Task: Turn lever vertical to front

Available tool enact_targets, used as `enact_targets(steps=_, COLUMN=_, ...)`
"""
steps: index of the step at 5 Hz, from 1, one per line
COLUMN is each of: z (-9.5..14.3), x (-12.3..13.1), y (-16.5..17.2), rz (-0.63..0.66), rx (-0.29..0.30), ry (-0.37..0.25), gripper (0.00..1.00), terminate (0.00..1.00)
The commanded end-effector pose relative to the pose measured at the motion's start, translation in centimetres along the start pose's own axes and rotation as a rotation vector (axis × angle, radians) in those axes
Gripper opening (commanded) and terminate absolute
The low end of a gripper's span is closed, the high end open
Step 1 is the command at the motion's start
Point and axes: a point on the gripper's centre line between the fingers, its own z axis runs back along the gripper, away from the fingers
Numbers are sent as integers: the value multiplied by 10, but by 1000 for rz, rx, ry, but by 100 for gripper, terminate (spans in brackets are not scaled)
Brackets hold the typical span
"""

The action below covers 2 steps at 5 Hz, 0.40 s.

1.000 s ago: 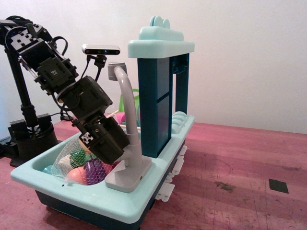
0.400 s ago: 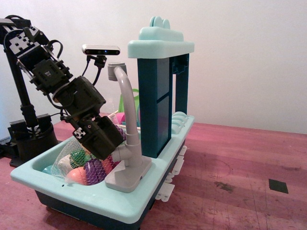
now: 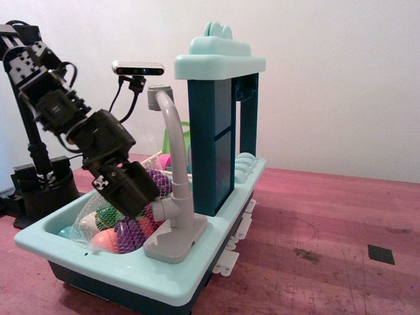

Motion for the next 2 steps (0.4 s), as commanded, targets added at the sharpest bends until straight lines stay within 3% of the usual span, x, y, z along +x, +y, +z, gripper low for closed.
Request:
enact_targets(steps=1, z=0, x=6, y=12, rz=36, rx=56, ry=-72, gripper=100, terminate=0)
enact_targets(steps=2, z=-10, x=5, y=19, rz=47, rx=81, ry=-99, gripper=100, terminate=0)
